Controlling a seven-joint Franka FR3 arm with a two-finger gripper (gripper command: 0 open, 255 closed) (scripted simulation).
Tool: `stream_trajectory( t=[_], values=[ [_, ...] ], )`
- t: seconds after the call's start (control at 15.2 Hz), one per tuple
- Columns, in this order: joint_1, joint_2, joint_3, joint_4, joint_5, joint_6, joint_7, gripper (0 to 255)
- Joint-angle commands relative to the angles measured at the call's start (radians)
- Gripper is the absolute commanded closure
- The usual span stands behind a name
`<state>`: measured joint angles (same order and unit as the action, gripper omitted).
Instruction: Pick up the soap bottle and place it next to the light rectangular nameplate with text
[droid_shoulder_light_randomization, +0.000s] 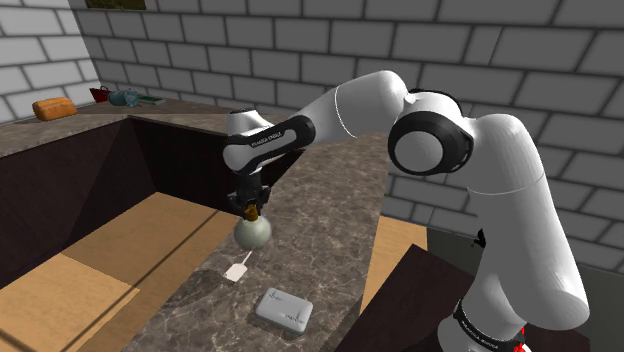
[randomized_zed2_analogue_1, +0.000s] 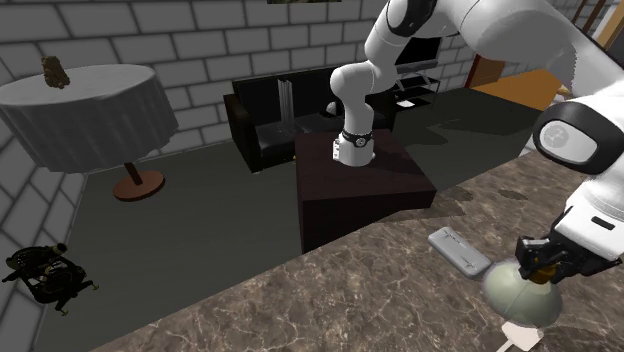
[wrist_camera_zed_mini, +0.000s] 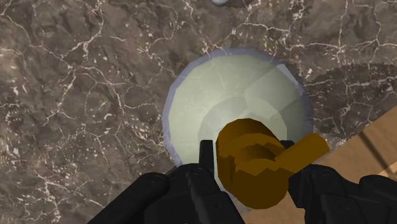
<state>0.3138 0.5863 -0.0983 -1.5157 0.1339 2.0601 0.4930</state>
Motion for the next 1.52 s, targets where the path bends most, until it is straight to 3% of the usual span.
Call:
stream_trajectory(
  t=[0.0,1.12,1.45],
  values=[
    [-0.001,0.013,0.001,-0.003,0.002,0.017,-0.002,255],
    [-0.006,0.139,0.013,-0.035,0.02,0.175,-0.021,255],
    [-0.007,0.143,0.013,-0.035,0.02,0.178,-0.021,255]
  ],
)
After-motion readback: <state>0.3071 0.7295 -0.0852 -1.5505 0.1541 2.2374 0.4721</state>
